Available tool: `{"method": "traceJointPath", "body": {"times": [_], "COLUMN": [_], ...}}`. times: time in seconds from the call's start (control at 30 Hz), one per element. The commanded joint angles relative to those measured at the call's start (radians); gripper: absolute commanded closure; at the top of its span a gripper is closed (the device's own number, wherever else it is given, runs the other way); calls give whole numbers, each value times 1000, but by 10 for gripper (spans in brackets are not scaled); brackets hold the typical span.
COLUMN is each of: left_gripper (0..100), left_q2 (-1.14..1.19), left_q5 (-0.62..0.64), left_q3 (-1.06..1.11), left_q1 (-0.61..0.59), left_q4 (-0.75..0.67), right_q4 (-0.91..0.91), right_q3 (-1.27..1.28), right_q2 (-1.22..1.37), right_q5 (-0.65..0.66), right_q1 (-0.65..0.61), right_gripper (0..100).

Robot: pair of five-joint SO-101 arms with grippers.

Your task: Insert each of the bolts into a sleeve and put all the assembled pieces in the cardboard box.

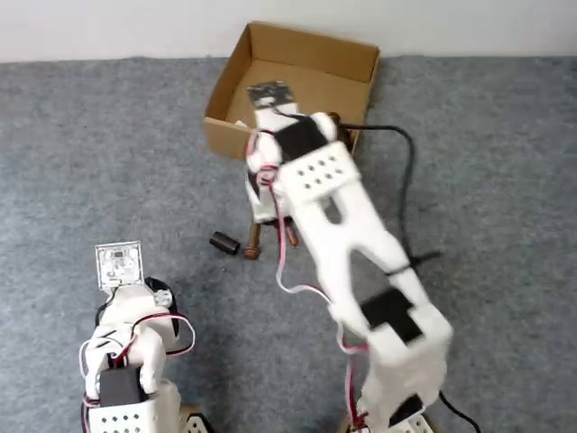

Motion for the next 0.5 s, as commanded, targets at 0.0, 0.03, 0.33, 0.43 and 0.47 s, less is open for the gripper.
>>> {"method": "traceJointPath", "body": {"times": [0.0,0.03,0.33,0.43,0.47], "left_gripper": [993,993,993,994,994], "left_q2": [-9,-9,-9,-3,-3], "left_q5": [3,3,8,8,8], "left_q3": [-5,-5,-45,-131,-157], "left_q1": [8,8,8,44,68], "left_q4": [-12,-14,-54,-64,-58], "right_q4": [39,39,-114,-185,-208], "right_q3": [158,210,695,876,933], "right_q2": [-240,-288,-733,-889,-941], "right_q5": [-25,-26,-26,-26,-26], "right_q1": [51,64,197,240,254], "right_gripper": [991,991,991,991,991]}}
